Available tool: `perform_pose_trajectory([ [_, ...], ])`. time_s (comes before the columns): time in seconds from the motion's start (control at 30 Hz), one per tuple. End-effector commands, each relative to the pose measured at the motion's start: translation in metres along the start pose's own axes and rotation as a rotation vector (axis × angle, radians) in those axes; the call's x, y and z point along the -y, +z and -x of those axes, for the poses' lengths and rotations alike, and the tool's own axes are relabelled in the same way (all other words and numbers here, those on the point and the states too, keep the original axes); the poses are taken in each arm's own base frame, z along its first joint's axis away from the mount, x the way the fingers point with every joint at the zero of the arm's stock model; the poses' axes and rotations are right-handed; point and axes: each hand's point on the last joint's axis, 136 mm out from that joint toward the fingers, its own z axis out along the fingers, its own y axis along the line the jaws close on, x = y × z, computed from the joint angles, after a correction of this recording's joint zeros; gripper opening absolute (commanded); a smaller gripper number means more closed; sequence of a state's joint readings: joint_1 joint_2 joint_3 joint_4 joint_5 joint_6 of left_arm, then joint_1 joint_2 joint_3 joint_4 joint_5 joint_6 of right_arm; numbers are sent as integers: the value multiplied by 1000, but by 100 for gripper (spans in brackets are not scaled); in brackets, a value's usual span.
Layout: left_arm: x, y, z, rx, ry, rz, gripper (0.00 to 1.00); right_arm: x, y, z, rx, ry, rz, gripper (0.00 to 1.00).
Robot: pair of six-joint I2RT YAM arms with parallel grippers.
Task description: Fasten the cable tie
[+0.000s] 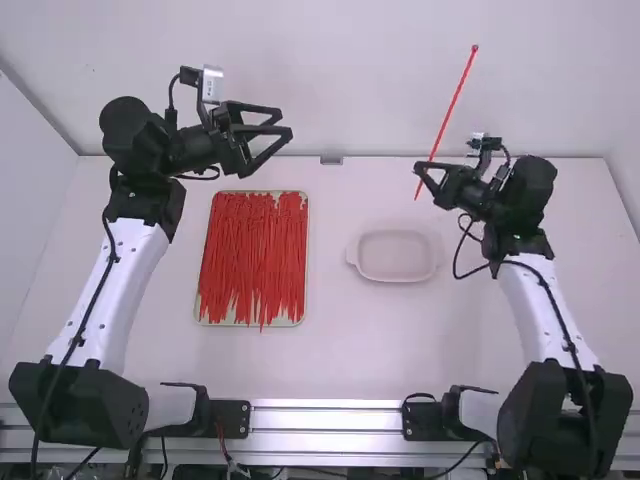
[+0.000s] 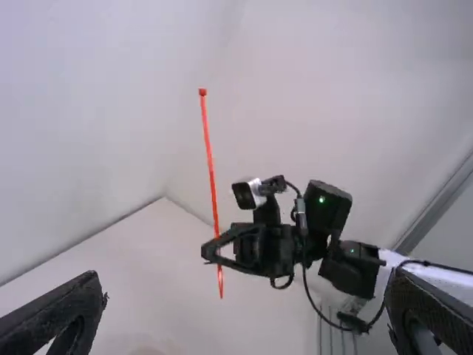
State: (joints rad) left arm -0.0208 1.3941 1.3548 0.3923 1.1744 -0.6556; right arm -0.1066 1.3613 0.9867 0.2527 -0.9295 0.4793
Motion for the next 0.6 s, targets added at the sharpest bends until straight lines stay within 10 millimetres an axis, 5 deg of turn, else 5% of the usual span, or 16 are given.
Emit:
perform_pose_trajectory([
  [0.0, 8, 0, 7, 0, 54, -19, 99, 6, 3, 23, 52, -94, -122, 0],
  [0.33, 9, 0, 7, -2, 55, -23, 99, 29, 7, 18, -5, -127, -582, 0],
  [0.57, 8, 0, 7, -1, 19, -20, 99, 17, -1, 16, -13, -211, -860, 0],
])
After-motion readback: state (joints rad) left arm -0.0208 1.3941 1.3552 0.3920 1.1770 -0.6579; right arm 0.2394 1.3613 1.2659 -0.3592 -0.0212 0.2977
